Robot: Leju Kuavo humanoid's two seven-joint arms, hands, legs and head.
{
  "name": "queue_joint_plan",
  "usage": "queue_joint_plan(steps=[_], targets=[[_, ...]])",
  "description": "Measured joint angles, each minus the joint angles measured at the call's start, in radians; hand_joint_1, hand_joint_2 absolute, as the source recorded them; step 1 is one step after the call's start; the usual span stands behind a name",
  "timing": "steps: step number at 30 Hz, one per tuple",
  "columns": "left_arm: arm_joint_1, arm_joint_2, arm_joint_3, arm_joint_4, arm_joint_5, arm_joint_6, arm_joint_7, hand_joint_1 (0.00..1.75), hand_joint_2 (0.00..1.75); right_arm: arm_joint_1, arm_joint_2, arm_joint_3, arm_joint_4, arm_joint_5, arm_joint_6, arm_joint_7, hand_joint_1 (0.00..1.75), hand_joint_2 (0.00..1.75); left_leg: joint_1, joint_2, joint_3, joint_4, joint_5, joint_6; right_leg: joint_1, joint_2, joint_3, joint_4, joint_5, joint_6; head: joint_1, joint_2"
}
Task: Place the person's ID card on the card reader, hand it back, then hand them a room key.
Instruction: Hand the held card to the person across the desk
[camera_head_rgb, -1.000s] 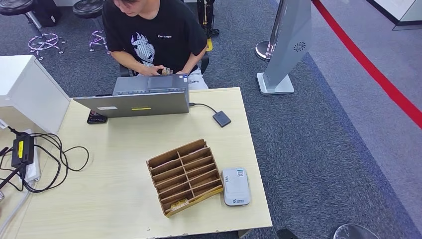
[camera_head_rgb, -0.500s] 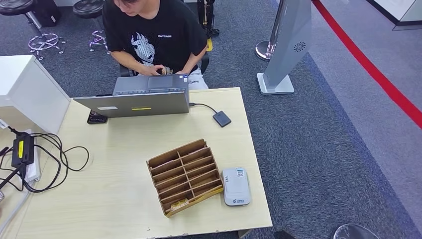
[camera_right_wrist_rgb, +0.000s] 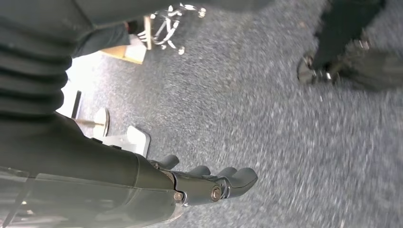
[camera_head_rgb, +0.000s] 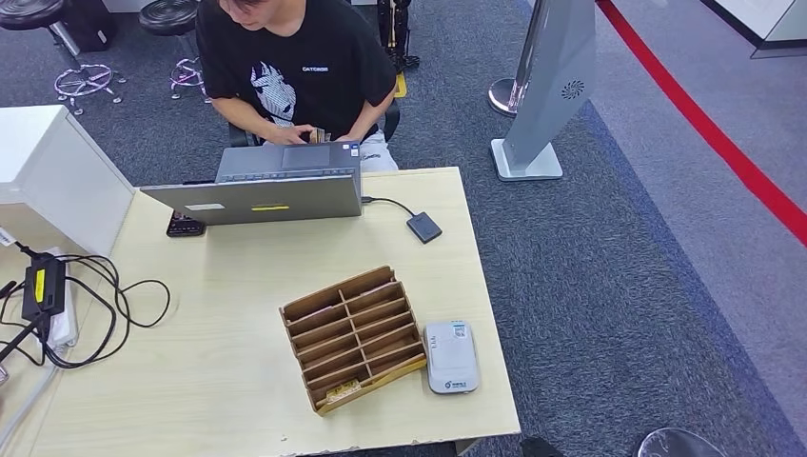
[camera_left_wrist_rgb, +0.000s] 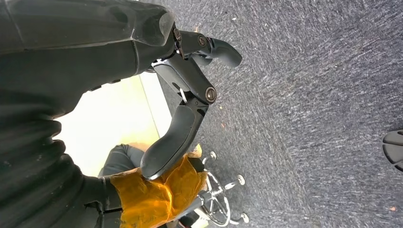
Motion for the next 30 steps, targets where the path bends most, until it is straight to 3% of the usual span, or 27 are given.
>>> queue_joint_plan(steps=[5,10,14,16,21,27,30], targets=[[0.0,0.0,0.0,0.0,-0.001,0.015,0.003,0.0,1.75,0.001,0.0,-0.01,0.0,-0.006,-0.085,0.013,0.0,0.0,0.0,0.0,0.0,0.0,0.0,0.0,0.0,0.0,0.0,0.0,0.0,0.0,0.0,0.0],[-0.001,0.009,0.0,0.0,-0.013,0.101,0.028,0.0,1.75,0.002,-0.002,-0.017,0.0,0.007,-0.014,-0.019,0.0,0.0,0.0,0.0,0.0,0.0,0.0,0.0,0.0,0.0,0.0,0.0,0.0,0.0,0.0,0.0],[-0.002,0.018,0.0,0.0,-0.005,0.033,0.009,0.0,1.75,-0.004,0.002,-0.019,-0.001,0.016,-0.09,-0.033,0.0,0.0,0.0,0.0,0.0,0.0,0.0,0.0,0.0,0.0,0.0,0.0,0.0,0.0,0.0,0.0],[-0.001,0.016,0.0,0.0,-0.007,0.003,0.008,0.0,1.75,-0.011,-0.002,-0.021,-0.001,0.02,-0.084,-0.029,0.0,0.0,0.0,0.0,0.0,0.0,0.0,0.0,0.0,0.0,0.0,0.0,0.0,0.0,0.0,0.0],[-0.001,0.009,0.0,0.0,-0.02,0.044,0.032,0.0,1.75,-0.014,-0.002,-0.022,-0.001,0.036,-0.005,-0.015,0.0,0.0,0.0,0.0,0.0,0.0,0.0,0.0,0.0,0.0,0.0,0.0,0.0,0.0,0.0,0.0],[-0.001,0.014,0.0,0.0,-0.008,0.005,0.022,0.0,1.75,-0.011,0.001,-0.027,-0.001,0.029,-0.065,-0.021,0.0,0.0,0.0,0.0,0.0,0.0,0.0,0.0,0.0,0.0,0.0,0.0,0.0,0.0,0.0,0.0],[-0.001,0.01,0.0,0.0,-0.017,0.009,0.037,0.0,1.75,-0.014,0.001,-0.032,-0.001,0.039,-0.046,-0.027,0.0,0.0,0.0,0.0,0.0,0.0,0.0,0.0,0.0,0.0,0.0,0.0,0.0,0.0,0.0,0.0]])
